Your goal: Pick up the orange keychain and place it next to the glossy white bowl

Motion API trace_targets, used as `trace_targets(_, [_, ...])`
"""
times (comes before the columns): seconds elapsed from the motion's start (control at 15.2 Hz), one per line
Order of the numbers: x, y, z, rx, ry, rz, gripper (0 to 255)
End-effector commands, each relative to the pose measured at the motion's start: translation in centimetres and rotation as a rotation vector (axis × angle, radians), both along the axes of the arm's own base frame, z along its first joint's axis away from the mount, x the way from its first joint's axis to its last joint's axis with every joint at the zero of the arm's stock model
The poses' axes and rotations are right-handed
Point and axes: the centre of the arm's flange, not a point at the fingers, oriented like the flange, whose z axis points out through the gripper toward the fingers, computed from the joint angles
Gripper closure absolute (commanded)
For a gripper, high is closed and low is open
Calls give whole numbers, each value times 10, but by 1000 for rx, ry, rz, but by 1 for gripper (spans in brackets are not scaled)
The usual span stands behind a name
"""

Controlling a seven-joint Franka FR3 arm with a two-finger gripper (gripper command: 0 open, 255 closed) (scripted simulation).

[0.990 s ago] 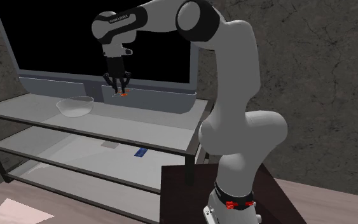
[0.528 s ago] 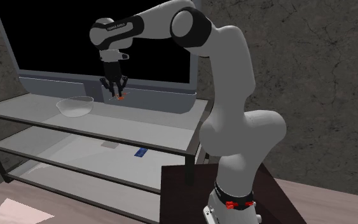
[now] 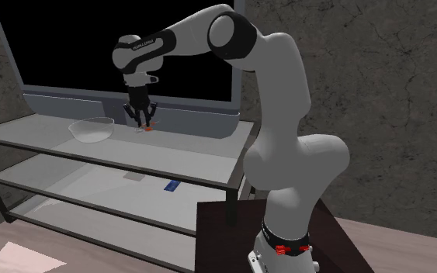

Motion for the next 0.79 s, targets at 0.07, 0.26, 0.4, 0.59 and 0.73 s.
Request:
trace_targets(0.07, [2, -3, -20, -4, 4, -5, 255])
trace_targets(0.26, [2, -3, -36, -4, 4, -5, 255])
trace_targets(0.4, [2, -3, -46, -4, 4, -5, 255])
trace_targets(0.59, [2, -3, -62, -4, 4, -5, 255])
trace_targets(0.73, [2, -3, -67, -4, 4, -5, 255])
